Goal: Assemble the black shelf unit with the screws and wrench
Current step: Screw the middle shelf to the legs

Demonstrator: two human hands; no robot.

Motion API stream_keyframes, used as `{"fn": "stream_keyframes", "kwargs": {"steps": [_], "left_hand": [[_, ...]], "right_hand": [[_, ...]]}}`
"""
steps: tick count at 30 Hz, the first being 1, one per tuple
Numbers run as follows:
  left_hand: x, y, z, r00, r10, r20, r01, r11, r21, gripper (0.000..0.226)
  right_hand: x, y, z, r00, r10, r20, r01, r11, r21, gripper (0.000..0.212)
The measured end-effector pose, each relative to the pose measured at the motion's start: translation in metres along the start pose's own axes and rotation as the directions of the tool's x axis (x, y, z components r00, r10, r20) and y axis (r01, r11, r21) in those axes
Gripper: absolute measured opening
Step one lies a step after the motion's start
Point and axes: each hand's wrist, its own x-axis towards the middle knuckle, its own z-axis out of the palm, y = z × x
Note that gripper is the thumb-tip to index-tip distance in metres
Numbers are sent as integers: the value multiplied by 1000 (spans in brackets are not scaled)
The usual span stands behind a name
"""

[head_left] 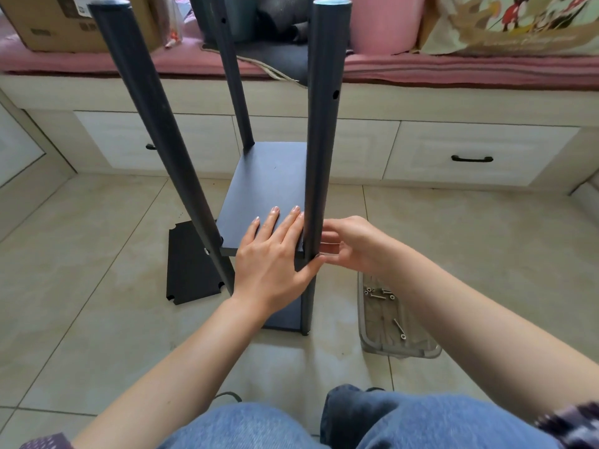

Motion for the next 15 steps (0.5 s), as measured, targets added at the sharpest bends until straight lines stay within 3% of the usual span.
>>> {"fn": "stream_keyframes", "kwargs": {"steps": [4, 7, 15], "left_hand": [[0, 2, -2, 1000, -12, 8, 12, 1000, 0, 81], [0, 4, -4, 1000, -24, 10, 24, 999, -32, 85], [0, 2, -7, 999, -37, 20, 38, 997, -71, 84]], "right_hand": [[4, -5, 0, 999, 21, 36, -25, 991, 129, 22], [3, -7, -2, 995, 5, 98, -9, 999, 39, 25], [-2, -7, 4, 993, -109, 41, 115, 971, -208, 34]]}}
